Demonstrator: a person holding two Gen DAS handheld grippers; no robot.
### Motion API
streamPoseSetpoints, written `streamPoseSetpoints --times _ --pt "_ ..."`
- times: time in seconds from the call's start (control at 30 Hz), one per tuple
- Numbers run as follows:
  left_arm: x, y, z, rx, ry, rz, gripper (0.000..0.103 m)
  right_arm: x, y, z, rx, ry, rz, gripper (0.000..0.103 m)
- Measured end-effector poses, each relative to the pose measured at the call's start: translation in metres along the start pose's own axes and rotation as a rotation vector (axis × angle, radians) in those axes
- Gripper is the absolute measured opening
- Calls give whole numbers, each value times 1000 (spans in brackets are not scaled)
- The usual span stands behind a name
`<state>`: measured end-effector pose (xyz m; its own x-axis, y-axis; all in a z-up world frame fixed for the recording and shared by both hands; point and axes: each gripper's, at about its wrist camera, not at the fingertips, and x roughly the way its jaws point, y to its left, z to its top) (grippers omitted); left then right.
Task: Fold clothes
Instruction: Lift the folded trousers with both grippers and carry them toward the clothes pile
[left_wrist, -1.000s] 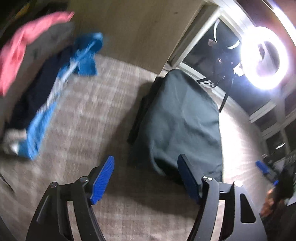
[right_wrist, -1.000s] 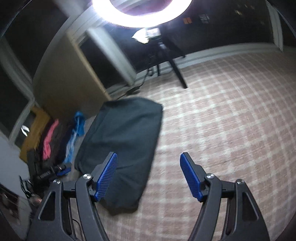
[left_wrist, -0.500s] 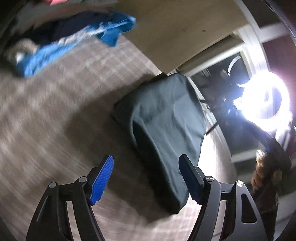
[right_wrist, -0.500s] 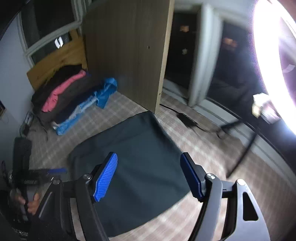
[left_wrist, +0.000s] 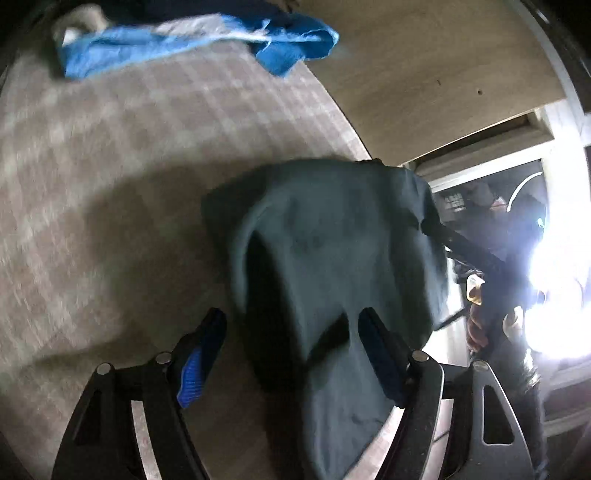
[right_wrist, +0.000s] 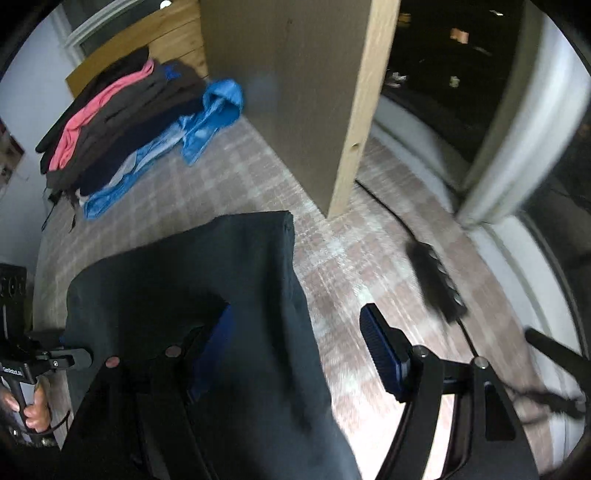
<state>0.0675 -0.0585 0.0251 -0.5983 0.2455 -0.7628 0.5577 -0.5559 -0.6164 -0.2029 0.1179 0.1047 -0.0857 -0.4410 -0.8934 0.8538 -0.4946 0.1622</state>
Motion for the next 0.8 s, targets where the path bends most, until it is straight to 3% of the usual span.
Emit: streamPoseSetpoints --times 0.2,0.27,0.37,0.53,0.63,0.67,0.73,0.8 --pt "11 -9 9 -15 -25 -7 72 34 -16 8 -5 61 189 70" --pt "15 -14 11 -9 -29 -8 72 36 -14 9 -28 61 250 75" --pt "22 -21 14 6 -30 -15 72 37 -7 11 -78 55 305 82" --pt "33 -31 18 25 -57 -25 72 39 3 17 -118 47 387 82" --pt "38 -32 20 40 -56 -37 57 43 10 17 -132 31 431 79" --pt "40 -31 21 40 -54 -47 55 43 13 16 -139 22 415 77" --pt "46 -30 24 35 -47 -76 32 41 18 13 -149 5 382 66" --pt "51 -28 25 32 -42 -102 26 39 12 9 -122 -8 352 41"
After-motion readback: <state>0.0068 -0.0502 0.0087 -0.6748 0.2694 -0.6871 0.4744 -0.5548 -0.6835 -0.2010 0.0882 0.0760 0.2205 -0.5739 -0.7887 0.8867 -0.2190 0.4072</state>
